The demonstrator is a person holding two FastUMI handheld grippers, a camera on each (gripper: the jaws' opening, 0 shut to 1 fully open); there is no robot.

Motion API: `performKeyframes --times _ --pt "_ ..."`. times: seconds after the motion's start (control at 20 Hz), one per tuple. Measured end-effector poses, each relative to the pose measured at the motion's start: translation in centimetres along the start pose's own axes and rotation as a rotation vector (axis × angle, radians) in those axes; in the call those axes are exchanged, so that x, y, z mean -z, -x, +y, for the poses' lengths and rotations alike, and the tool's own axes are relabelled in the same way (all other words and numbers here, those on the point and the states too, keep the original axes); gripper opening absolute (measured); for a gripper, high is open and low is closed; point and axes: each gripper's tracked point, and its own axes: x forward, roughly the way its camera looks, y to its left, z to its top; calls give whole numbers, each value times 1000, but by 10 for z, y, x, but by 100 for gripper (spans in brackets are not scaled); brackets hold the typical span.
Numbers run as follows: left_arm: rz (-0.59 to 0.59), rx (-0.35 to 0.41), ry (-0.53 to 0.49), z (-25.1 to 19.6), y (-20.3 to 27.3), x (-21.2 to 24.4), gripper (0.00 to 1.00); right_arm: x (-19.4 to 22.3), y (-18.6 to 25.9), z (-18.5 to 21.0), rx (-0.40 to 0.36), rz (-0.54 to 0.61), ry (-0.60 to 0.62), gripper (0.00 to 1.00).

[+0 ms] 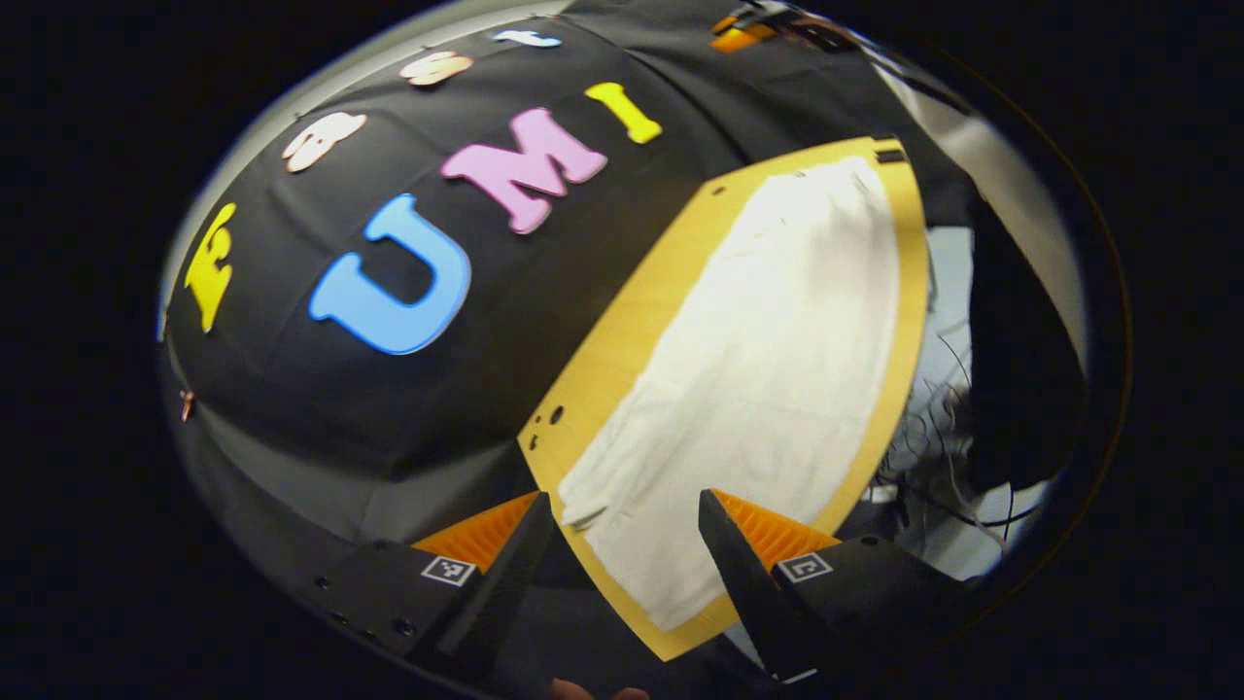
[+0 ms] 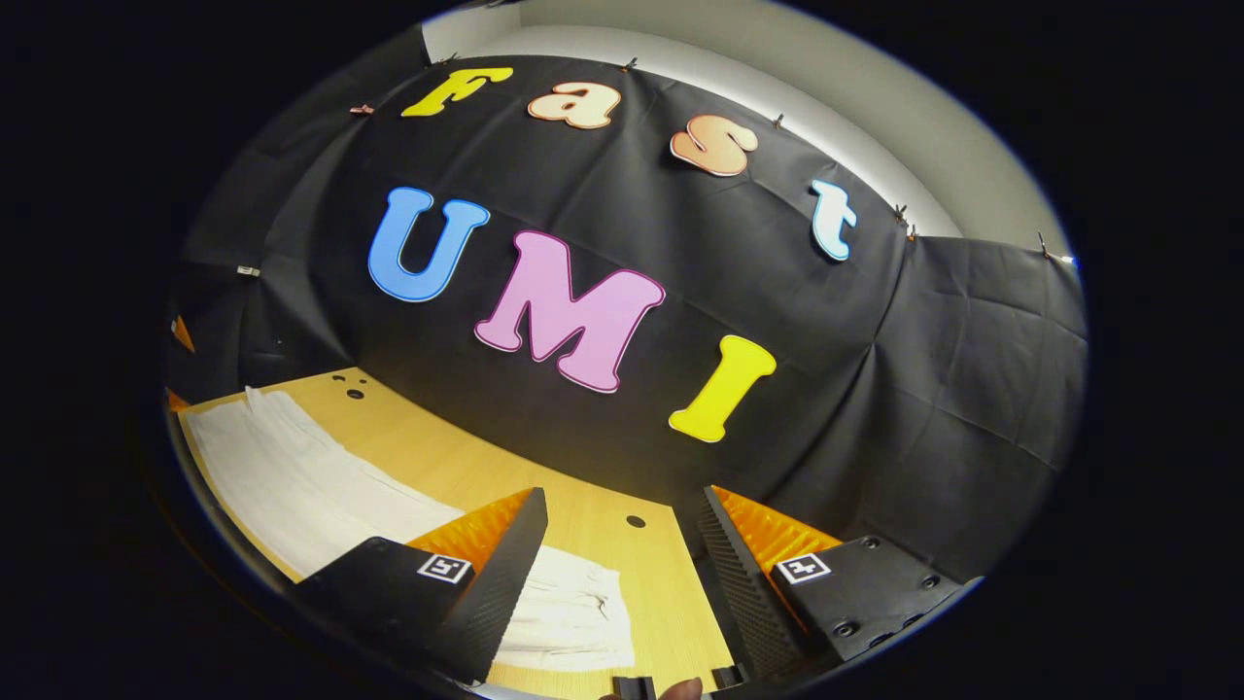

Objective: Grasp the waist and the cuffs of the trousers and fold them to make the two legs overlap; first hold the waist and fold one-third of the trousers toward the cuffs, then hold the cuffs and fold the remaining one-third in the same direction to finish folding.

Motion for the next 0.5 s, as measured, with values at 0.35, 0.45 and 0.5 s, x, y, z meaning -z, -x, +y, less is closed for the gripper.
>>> performKeyframes --times 0.35,0.45,0.5 --pt "171 184 -208 -59 -33 76 96 11 9 -15 37 30 -12 98" --pt "201 205 -283 -69 -38 92 96 14 11 -18 48 36 -13 98" --pt "221 216 -300 -71 -42 101 96 16 11 -19 52 41 -12 98"
